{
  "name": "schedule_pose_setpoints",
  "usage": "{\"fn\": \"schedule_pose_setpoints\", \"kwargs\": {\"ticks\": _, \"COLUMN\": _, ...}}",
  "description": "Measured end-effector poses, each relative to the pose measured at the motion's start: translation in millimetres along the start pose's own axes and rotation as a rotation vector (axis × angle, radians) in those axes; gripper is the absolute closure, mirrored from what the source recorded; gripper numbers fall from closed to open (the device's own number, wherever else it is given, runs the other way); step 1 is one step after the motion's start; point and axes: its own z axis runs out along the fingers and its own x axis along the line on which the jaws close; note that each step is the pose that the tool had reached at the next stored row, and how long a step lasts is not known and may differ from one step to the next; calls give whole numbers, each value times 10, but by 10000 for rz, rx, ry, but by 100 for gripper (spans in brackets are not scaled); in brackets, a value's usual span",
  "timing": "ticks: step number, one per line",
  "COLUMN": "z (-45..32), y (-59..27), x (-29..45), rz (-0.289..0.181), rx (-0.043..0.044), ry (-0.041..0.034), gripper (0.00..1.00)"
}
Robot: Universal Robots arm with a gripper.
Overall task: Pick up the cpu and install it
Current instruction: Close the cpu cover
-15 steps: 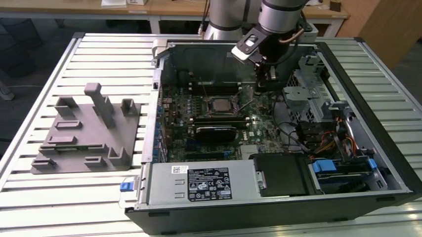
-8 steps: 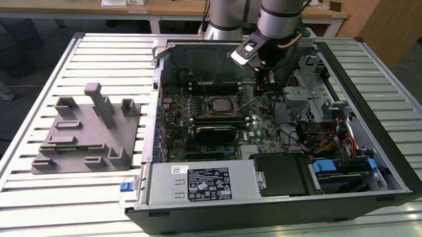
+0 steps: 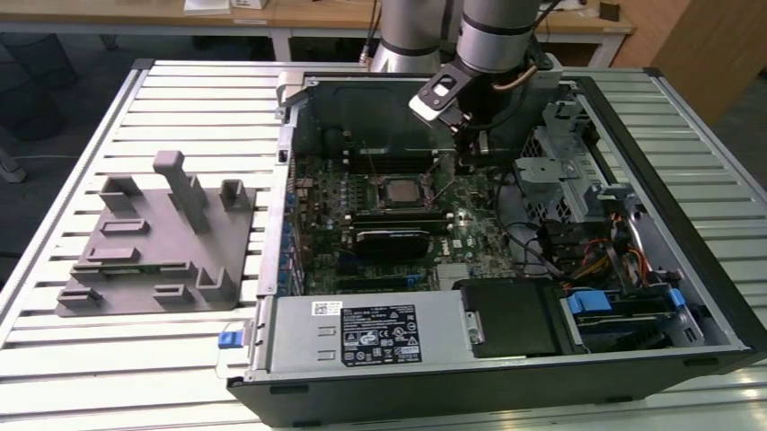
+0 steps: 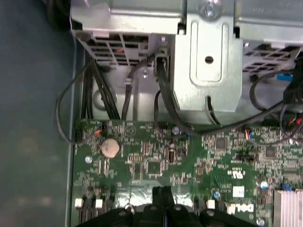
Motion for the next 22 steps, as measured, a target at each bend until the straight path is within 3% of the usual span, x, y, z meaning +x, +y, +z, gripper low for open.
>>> {"fn": "schedule_pose_setpoints", "kwargs": {"ticks": 22, "z": 2, "y": -114, "x": 4, "rz": -1, "rx": 0, "ry": 1, "gripper": 89}}
